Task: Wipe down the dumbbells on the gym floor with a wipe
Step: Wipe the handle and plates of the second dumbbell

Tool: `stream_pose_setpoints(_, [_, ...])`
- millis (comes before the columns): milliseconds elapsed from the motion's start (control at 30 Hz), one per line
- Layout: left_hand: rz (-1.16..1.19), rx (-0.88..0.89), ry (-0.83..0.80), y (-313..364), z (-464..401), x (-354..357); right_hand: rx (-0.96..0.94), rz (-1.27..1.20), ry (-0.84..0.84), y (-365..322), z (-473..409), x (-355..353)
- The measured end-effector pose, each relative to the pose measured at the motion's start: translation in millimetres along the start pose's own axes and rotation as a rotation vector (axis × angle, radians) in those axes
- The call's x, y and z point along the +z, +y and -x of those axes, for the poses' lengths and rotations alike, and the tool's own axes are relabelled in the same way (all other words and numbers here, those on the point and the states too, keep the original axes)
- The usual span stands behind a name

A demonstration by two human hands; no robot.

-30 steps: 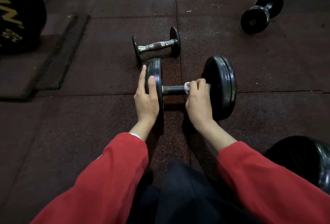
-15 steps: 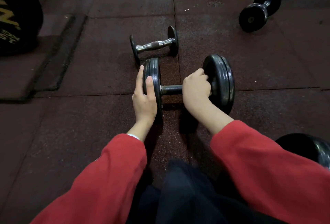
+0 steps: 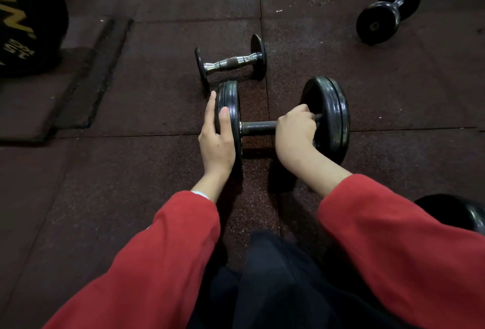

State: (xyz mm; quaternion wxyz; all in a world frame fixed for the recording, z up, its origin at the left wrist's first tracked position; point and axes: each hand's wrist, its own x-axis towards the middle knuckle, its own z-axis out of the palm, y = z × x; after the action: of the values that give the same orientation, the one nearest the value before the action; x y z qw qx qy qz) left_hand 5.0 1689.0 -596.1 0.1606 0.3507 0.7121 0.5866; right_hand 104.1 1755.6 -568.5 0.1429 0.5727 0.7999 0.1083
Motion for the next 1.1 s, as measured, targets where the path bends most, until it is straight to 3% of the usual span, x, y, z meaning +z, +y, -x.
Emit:
stream_pose_setpoints(333, [0.015, -0.006, 0.003, -0.4, -3.5, 1.1, -0.055, -0.18, 0.117, 12.9, -21.5, -1.6])
stream_pose_setpoints(567, [0.012, 0.004, 0.008, -2.3, -5.5, 2.5, -0.389, -0.58, 0.178, -26.9, 1.1, -10.8])
stream_pose_setpoints(733, [0.013, 0.003, 0.008, -2.4, -7.8, 2.6, -0.37, -0.659, 0.23, -29.9, -8.5, 1.6])
stream_pose_setpoints(833, [0.009, 0.005, 0.014, -2.8, -8.8, 2.4, -0.359, -0.621, 0.157, -32.2, -26.1, -2.6])
stream_pose_setpoints(1100, [0.019, 0.037, 0.002, -5.2, 0.3, -0.7, -0.423, -0.566, -0.297, -27.2, -55.0, -25.3])
